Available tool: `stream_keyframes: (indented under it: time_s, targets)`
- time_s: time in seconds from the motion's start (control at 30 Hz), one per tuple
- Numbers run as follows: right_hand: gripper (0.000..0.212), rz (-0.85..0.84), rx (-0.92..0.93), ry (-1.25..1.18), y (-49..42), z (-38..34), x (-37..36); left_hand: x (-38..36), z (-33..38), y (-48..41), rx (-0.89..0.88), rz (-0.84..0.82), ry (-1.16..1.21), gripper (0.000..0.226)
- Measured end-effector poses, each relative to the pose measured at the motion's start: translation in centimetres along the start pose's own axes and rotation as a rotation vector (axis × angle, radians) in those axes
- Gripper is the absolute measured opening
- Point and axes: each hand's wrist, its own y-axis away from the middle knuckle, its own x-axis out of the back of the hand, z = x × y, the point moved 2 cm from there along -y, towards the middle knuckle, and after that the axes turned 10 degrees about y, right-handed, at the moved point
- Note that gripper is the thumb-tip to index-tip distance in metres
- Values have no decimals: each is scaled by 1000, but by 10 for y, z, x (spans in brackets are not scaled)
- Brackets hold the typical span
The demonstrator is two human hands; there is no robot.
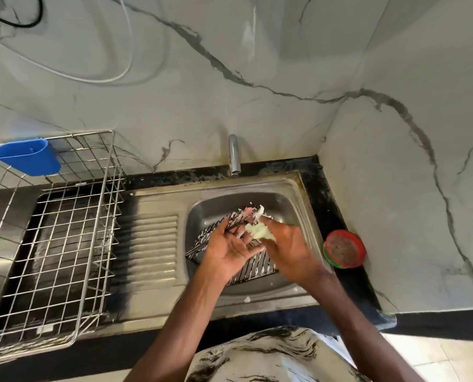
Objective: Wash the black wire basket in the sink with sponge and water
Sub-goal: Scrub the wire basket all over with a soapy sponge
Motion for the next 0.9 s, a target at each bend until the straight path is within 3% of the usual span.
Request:
stream_keyframes:
  time_s: [0.13, 0.3, 0.4, 0.5, 0.6, 0.7, 0.9]
  targets:
    - [31, 81, -168, -52, -6, 15, 31, 11, 8, -1, -16, 9, -7, 40]
    - [33, 92, -327, -117, -16, 41, 26, 10, 15, -2, -59, 89, -100, 39]
    - [18, -8, -454, -366, -23, 53, 7, 15, 13, -12, -89, 188, -176, 31]
    - [35, -103, -564, -503, -19, 52, -6, 14, 7, -11, -116, 232, -286, 29]
    - [38, -214, -658, -733, -11, 53, -16, 10, 1, -6, -155, 188, -453, 30]
    - [27, -305, -676, -934, -4, 53, -25, 12, -3, -5, -184, 184, -619, 31]
    - [22, -337, -606, -1012, 6, 45, -28, 11, -2, -5, -223, 148, -684, 34]
